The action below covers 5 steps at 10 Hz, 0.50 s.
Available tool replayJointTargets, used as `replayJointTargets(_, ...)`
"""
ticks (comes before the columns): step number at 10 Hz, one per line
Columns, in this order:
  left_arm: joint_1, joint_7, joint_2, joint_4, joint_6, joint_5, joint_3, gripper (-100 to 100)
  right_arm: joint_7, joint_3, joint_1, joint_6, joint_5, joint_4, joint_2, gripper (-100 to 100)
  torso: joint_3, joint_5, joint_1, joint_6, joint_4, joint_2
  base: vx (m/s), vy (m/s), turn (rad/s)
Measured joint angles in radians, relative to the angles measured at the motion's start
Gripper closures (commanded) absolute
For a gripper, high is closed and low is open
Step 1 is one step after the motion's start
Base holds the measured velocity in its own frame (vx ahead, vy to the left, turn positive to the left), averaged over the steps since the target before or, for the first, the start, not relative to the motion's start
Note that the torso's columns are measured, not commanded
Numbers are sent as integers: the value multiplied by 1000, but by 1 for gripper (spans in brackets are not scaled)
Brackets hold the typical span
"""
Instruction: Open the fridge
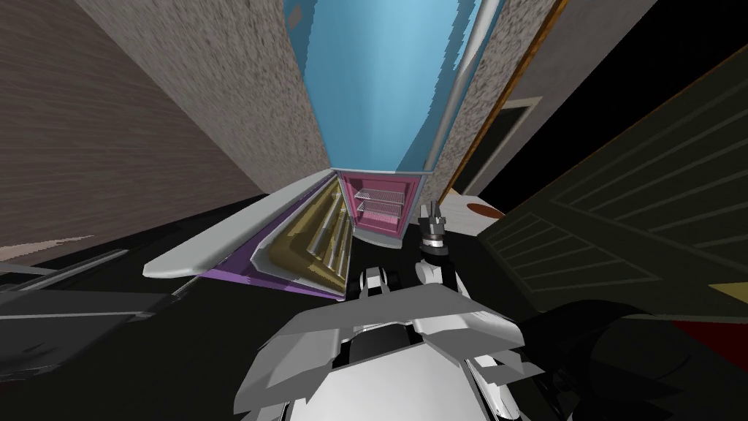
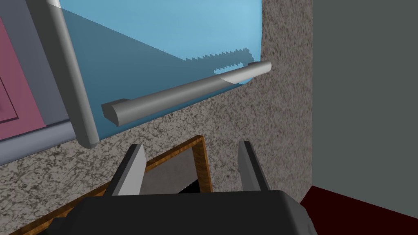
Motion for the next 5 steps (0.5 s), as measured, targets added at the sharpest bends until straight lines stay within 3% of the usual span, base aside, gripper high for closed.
replayJointTargets(1,1,4,1,-1,-2,1,2,0,0,0,0,0,0,0,0,0,1,0,-1,0,0,1,0,0,0)
replayJointTargets(5,2,3,0,2,1,0,2,0,0,0,0,0,0,0,0,0,-1,1,2,0,-1,-2,0,0,0)
